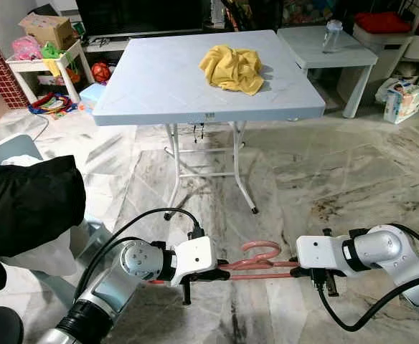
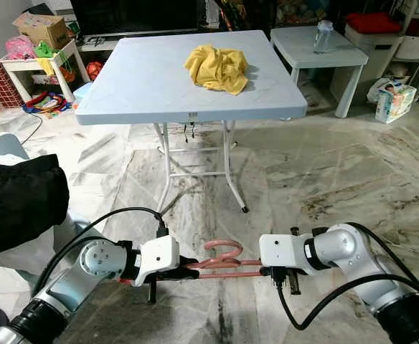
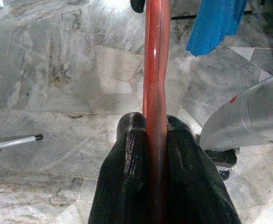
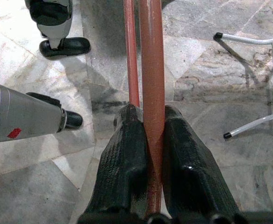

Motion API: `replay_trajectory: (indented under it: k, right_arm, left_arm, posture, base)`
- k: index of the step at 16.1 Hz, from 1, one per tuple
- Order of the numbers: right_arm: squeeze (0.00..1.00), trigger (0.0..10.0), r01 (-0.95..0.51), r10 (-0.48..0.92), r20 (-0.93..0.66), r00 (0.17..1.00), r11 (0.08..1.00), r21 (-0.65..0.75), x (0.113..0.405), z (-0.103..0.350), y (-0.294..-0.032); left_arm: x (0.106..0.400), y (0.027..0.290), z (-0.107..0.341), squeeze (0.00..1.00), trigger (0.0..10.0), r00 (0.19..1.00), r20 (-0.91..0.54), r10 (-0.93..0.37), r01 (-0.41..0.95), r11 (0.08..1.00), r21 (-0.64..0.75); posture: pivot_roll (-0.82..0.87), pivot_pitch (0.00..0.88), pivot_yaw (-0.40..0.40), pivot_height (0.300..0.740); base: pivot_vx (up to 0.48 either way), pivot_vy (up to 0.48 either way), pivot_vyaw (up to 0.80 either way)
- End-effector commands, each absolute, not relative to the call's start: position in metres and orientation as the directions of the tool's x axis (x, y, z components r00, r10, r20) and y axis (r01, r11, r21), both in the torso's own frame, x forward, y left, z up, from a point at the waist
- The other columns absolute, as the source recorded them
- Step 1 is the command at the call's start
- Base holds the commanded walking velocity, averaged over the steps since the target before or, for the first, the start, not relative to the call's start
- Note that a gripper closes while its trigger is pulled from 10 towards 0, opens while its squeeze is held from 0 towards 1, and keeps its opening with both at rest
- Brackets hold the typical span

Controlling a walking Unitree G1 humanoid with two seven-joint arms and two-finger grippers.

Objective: Hang hanger

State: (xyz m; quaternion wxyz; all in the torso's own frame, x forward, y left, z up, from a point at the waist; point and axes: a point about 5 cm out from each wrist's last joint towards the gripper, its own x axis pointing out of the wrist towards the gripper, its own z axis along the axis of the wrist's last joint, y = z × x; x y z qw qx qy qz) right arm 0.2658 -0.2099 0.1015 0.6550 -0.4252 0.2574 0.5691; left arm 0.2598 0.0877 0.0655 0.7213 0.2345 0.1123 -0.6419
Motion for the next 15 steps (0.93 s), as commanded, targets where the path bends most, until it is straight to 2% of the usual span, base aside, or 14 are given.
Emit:
replay_trajectory:
  k: [1,2,4,5,6,7,10,12,15]
  right_arm:
    - [0.0,0.0,-0.967,0.53,-0.823,0.204,-0.02,-0.253,0.265,0.101,-0.208]
    - [0.0,0.0,-0.967,0.531,-0.822,0.204,-0.021,-0.253,0.265,0.1,-0.208]
    - [0.0,0.0,-0.961,0.513,-0.827,0.23,-0.012,-0.275,0.266,0.097,-0.21]
    - [0.0,0.0,-0.951,0.49,-0.83,0.268,-0.001,-0.308,0.27,0.095,-0.212]
    - [0.0,0.0,-0.941,0.472,-0.826,0.307,0.022,-0.337,0.273,0.092,-0.213]
    - [0.0,0.0,-0.931,0.445,-0.83,0.337,0.027,-0.364,0.275,0.086,-0.215]
    - [0.0,0.0,-0.913,0.407,-0.825,0.393,0.068,-0.401,0.278,0.079,-0.22]
    - [0.0,0.0,-0.882,0.357,-0.809,0.467,0.13,-0.452,0.283,0.073,-0.228]
    - [0.0,0.0,-0.816,0.311,-0.758,0.573,0.294,-0.497,0.284,0.066,-0.236]
  left_arm:
    - [0.264,0.087,0.07,0.01,10.0,0.17,-0.46,-0.872,0.973,0.074,0.219]
    - [0.265,0.087,0.069,1.0,10.0,0.187,-0.454,-0.871,0.974,0.107,0.198]
    - [0.262,0.086,0.068,1.0,10.0,0.166,-0.463,-0.87,0.979,0.089,0.184]
    - [0.262,0.084,0.069,1.0,10.0,0.183,-0.452,-0.873,0.972,0.092,0.216]
    - [0.263,0.082,0.073,1.0,10.0,0.203,-0.428,-0.881,0.966,0.108,0.235]
    - [0.264,0.078,0.082,1.0,10.0,0.216,-0.373,-0.902,0.972,0.162,0.171]
    - [0.265,0.081,0.091,1.0,10.0,0.243,-0.344,-0.907,0.965,0.192,0.178]
    - [0.264,0.095,0.093,1.0,10.0,0.311,-0.336,-0.889,0.948,0.262,0.182]
    - [0.261,0.121,0.085,1.0,10.0,0.527,-0.305,-0.793,0.85,0.496,0.177]
  posture:
    - [-0.11,0.021,0.043,0.74]
    - [-0.11,0.022,0.044,0.74]
    - [-0.11,0.023,0.044,0.74]
    - [-0.11,0.023,0.044,0.74]
    - [-0.11,0.024,0.044,0.74]
    - [-0.1,0.027,0.041,0.74]
    - [-0.1,0.034,0.04,0.74]
    - [-0.1,0.039,0.042,0.74]
    - [-0.08,0.049,0.036,0.74]
  base:
    - [0.0,0.0,0.0]
    - [0.0,0.0,0.0]
    - [0.0,0.0,0.0]
    - [0.0,0.0,0.0]
    - [0.0,0.0,0.0]
    - [0.0,0.0,0.0]
    - [0.0,0.0,0.0]
    - [0.0,0.0,0.0]
    - [0.0,0.0,0.0]
